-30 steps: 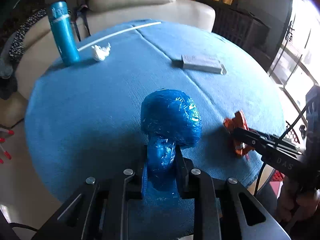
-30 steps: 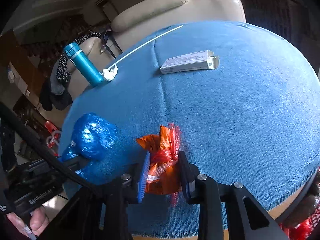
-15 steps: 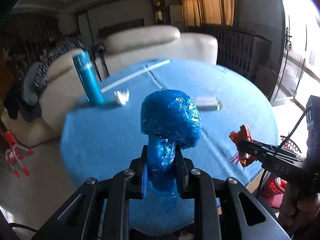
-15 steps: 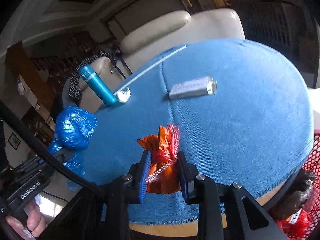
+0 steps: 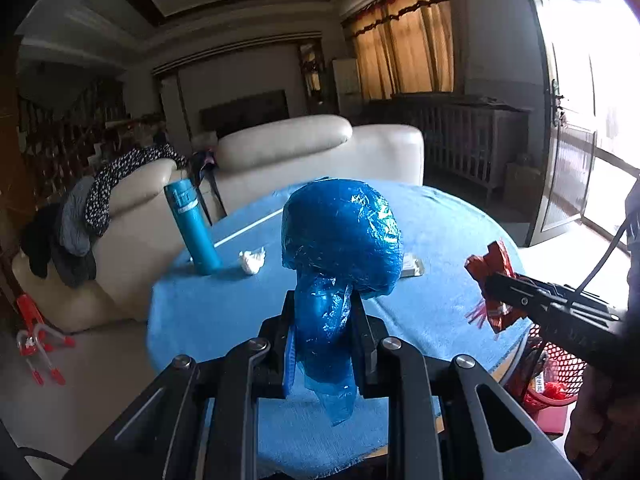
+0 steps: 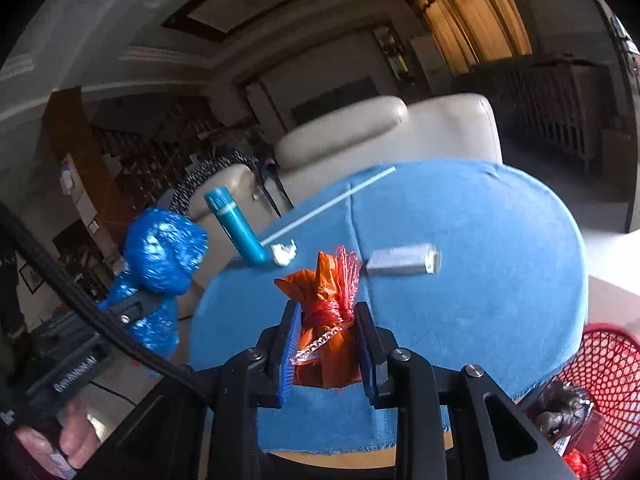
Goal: Collect trash
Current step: 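Carry the blue bag and orange wrapper over the red wastebasket with both tools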
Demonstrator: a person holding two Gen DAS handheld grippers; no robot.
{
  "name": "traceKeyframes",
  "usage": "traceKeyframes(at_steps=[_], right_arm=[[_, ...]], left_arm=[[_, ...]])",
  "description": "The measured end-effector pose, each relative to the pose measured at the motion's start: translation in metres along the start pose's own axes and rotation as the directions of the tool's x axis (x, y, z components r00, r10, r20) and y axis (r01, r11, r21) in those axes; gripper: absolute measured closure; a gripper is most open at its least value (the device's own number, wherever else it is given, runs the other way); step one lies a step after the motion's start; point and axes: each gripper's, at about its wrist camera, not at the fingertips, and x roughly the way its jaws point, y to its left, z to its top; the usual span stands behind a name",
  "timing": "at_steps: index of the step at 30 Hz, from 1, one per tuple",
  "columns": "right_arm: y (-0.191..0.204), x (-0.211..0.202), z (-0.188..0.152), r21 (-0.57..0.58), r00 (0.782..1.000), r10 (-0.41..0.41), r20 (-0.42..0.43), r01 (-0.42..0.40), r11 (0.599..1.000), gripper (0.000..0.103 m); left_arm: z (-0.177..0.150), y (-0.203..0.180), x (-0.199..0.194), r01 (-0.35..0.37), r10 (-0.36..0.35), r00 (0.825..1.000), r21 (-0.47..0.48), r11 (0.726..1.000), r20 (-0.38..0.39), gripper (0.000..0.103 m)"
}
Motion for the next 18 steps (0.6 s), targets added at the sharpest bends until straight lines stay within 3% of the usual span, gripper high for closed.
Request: traceKeyframes(at_steps=[11,18], right_arm=[[0.0,-0.022,0.005,0.009,0.998,0.013,0.053,-0.014,1.0,0.074],[-0.019,-0.029,0.011,0.033,0.997,-0.053,0.05,0.051,0.998,0.074]], left_arm=[[-0.001,0.004,-0.003,-0.017,0.017,1.0,-0.024,1.0,0.018,0.079],[-0.009,-0.002,0.004,-0.011,0.012,0.999,-0.041,0.999,0.036,0.079]])
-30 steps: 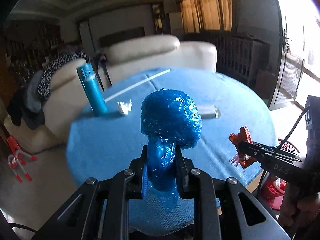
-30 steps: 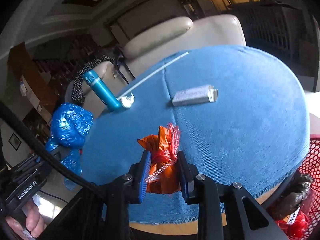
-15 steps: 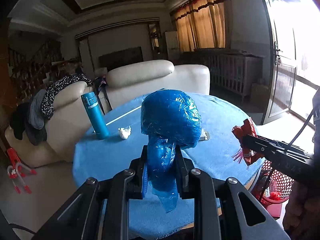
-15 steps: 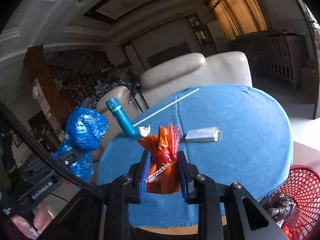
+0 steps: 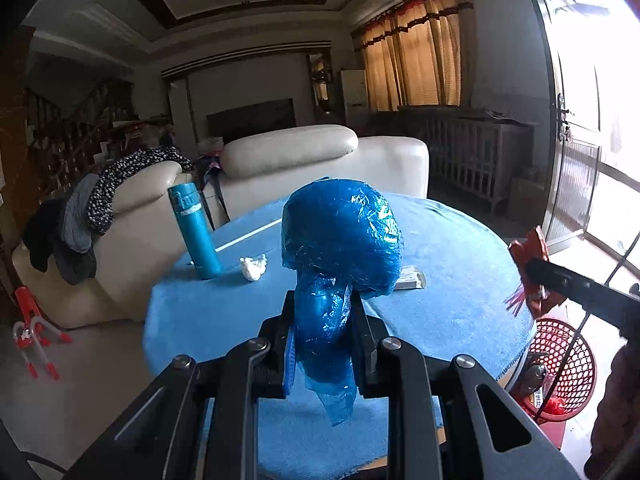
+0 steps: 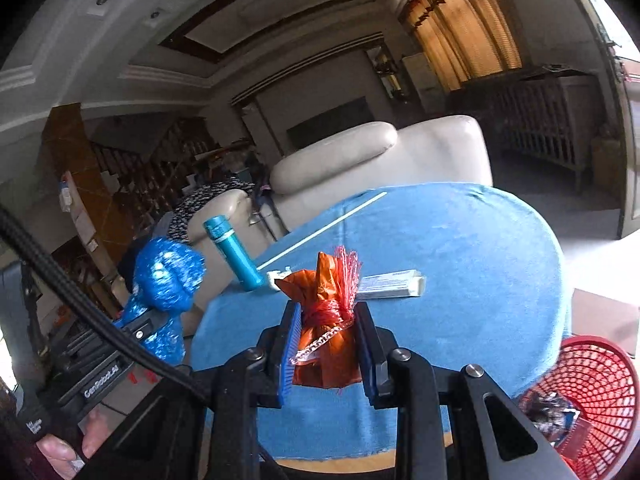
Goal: Collect trash
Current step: 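Carry the blue bag and orange wrapper over the red wastebasket with both tools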
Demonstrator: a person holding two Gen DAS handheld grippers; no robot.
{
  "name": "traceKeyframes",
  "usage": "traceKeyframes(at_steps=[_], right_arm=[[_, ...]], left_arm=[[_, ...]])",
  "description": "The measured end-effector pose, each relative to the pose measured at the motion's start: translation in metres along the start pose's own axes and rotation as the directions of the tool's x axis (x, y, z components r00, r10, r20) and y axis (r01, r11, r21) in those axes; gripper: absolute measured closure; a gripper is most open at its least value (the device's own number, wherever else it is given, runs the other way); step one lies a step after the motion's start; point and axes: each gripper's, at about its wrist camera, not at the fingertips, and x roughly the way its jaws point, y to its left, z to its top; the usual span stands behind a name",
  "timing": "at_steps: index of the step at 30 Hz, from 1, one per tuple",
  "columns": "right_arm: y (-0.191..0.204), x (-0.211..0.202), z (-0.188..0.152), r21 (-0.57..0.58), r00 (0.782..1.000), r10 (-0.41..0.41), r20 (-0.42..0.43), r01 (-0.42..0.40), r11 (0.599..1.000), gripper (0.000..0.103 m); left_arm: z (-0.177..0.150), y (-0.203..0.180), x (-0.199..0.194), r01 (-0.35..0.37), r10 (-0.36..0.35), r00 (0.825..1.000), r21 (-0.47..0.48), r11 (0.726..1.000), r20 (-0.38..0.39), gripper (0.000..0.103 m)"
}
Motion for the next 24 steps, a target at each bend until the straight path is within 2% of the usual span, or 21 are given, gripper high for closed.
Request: traceKeyframes(at_steps=[7,13,24], right_arm=[[-0.026,0.009,0.015,0.035,0.993,-0.115,-0.035,0.116,0.993,0.074],[-0.044,0.024,0.023,0.065,0.981,-0.178,-0.073,0.183,0.981,0.074],[-0.064,0.036,0.024,0.119,0.982,-0.172,-0.075,0.18,0.976,0.075]], left_arm=[[-0.01,-0.009,0.014,0.055,-0.055,0.998,0.016,0.998,-0.004,0.079],[-0.012,-0.007,0.027,0.057,-0.057,0.998,0.011,0.998,-0.013,0.079],[-0.01,-0.023,0.043,0.055,-0.053,0.997,0.051,0.997,-0.047,0.079]])
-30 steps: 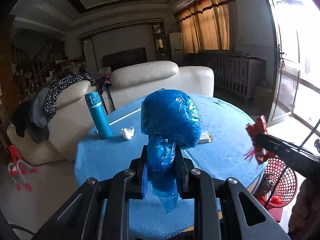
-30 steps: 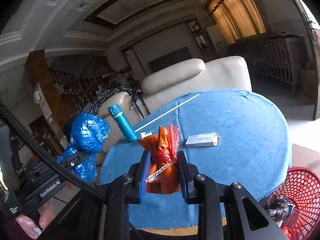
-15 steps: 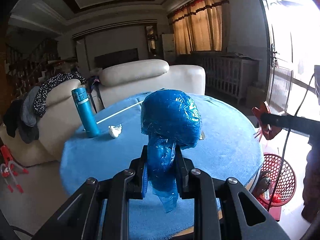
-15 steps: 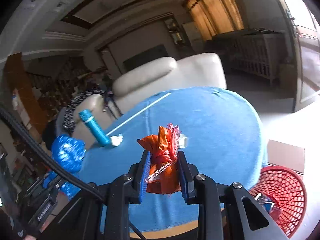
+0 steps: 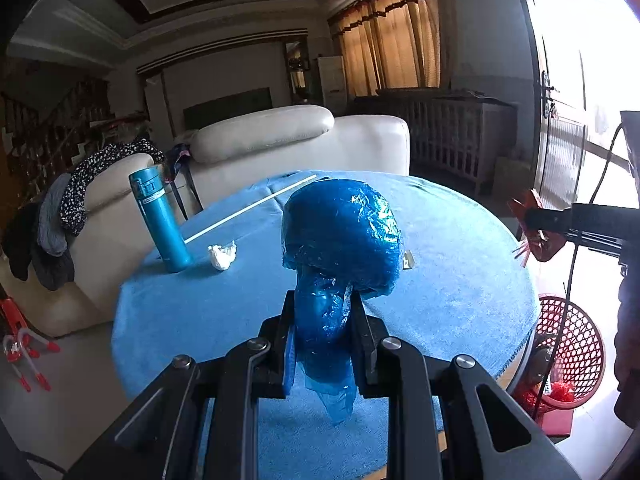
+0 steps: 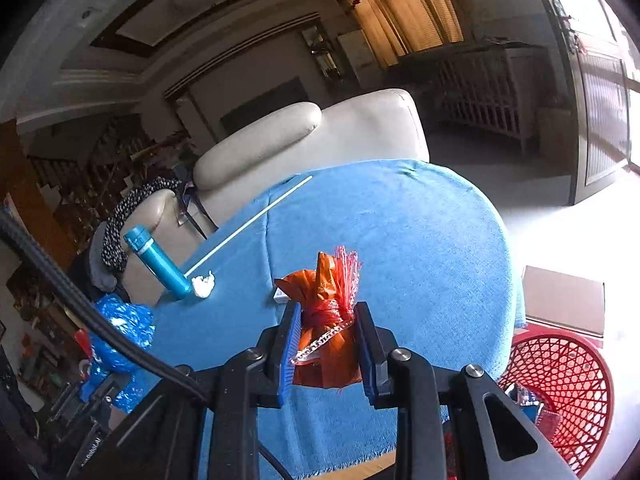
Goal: Collect trash
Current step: 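Carry the blue bag and orange wrapper over the red wastebasket with both tools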
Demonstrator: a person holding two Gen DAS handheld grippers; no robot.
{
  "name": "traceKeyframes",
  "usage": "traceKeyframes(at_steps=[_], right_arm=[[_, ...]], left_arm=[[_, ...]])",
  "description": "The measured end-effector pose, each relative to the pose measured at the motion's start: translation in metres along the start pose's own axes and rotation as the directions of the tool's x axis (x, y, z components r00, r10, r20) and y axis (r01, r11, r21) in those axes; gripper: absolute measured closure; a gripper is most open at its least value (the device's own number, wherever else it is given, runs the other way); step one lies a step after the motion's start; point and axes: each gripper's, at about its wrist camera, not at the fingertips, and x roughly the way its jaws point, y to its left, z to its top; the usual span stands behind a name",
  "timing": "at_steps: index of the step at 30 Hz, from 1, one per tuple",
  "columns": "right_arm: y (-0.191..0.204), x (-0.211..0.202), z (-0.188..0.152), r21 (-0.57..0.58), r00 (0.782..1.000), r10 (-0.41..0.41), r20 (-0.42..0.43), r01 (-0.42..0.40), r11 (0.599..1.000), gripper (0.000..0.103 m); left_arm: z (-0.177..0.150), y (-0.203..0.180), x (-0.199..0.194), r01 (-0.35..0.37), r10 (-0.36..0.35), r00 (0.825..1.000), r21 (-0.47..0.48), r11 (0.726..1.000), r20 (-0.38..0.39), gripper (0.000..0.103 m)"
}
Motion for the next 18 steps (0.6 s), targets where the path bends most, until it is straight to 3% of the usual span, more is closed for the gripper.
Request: traceKeyframes(at_steps=[16,18], right_arm=[[-0.057,-0.041,0.009,0.081,0.995,-0.056,0.088,0.049,0.996,0.075],[-0.062,-0.045,0.012,0.078,0.993,-0.066,0.095,0.059,0.995,0.075]], left_arm=[[0.036,-0.065,0.019,0.062,-0.066,0.998,0.169,0.984,0.022,0.079],[0.041,-0.072,0.021,0.096,-0.1,0.995,0.176,0.98,0.012,0.079]])
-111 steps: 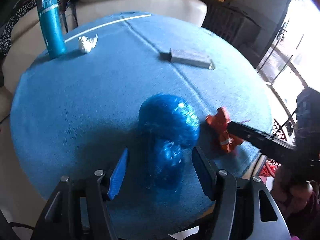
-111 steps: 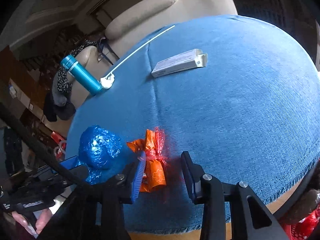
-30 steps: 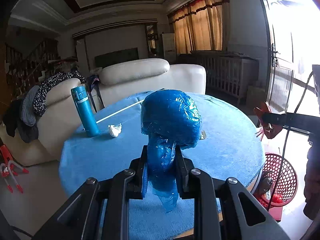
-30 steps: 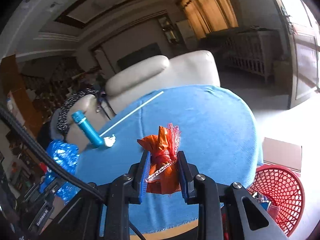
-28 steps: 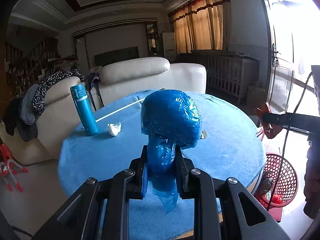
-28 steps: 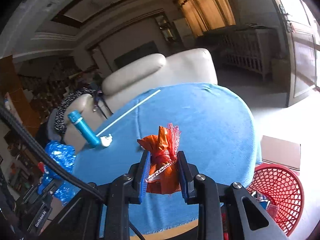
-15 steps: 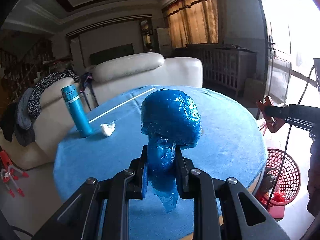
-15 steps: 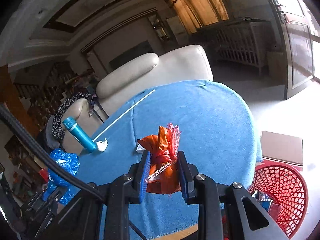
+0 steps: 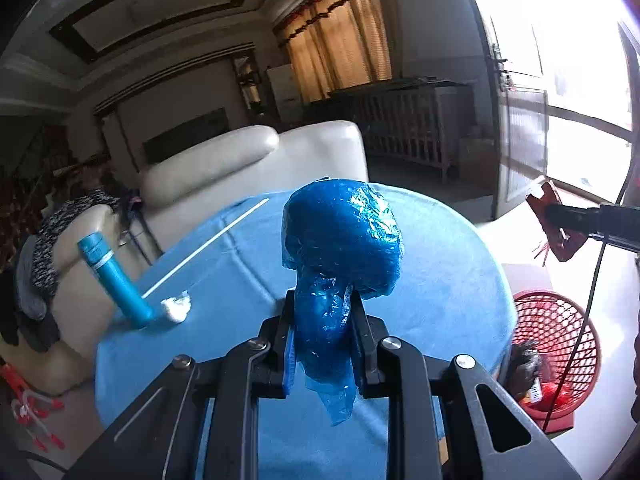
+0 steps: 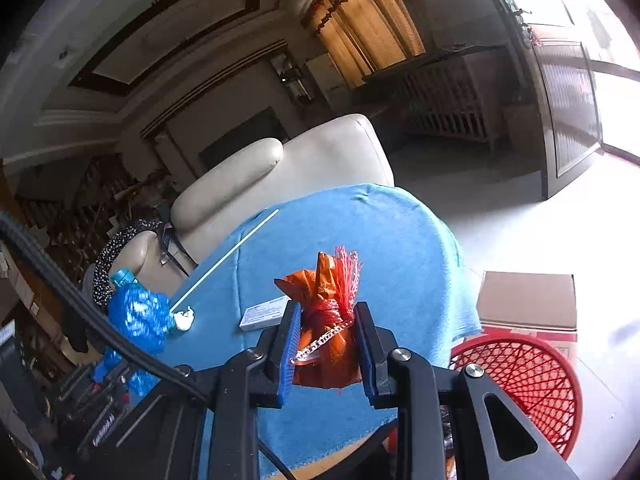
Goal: Collect trash
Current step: 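Carry the blue bag and orange wrapper over the red wastebasket with both tools, then open both tools to drop the blue bag and orange wrapper into the wastebasket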
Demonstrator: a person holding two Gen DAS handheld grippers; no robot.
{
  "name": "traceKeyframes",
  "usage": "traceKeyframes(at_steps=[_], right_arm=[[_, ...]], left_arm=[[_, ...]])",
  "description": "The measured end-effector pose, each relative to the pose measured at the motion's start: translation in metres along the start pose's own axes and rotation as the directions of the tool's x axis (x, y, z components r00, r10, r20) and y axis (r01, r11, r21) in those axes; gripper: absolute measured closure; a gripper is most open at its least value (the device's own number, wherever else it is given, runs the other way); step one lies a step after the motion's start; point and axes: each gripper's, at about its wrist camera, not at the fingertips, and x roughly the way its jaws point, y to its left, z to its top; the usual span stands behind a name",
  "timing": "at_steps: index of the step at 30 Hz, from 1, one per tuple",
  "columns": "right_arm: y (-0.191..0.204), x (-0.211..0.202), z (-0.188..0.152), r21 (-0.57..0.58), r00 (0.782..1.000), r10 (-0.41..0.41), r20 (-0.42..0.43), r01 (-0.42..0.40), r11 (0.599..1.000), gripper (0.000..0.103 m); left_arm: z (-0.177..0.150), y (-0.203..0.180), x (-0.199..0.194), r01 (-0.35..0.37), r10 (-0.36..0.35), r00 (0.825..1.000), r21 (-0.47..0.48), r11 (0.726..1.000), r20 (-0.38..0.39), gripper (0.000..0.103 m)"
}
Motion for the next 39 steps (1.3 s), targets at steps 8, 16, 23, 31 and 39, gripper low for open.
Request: traceKeyframes(at_steps=[8,16,23,31,39], right_arm=[[-0.044,-0.026,-0.002,0.039,0.997,-0.081,0.011,0.08,0.996,0.075],[-0.093,-0.047,-0.017,0.106,0.985,-0.167,-0.048,0.172,0.979,0.074],[-0.121,-0.052,-0.026,0.175,0.972,-0.212,-0.102,0.228,0.958,0.07],[-0.123,-0.053,-0.025,0.21,0.973,-0.215,-0.082,0.228,0.951,0.036],[-0.085,-0.005,-0.029,0.133,0.977,-0.142,-0.156,0.164,0.977,0.036]], left_arm=[[0.007,-0.043,0.013,0.206,-0.202,0.977,0.07,0.976,-0.064,0.079],[0.009,-0.103,0.017,0.459,-0.434,0.884,0.154,0.875,-0.172,0.079],[0.008,-0.146,0.025,0.566,-0.519,0.819,0.197,0.8,-0.246,0.032],[-0.005,-0.105,0.022,0.484,-0.448,0.87,0.185,0.855,-0.208,0.031],[-0.042,0.019,0.056,0.239,-0.242,0.93,-0.045,0.97,-0.276,0.031]])
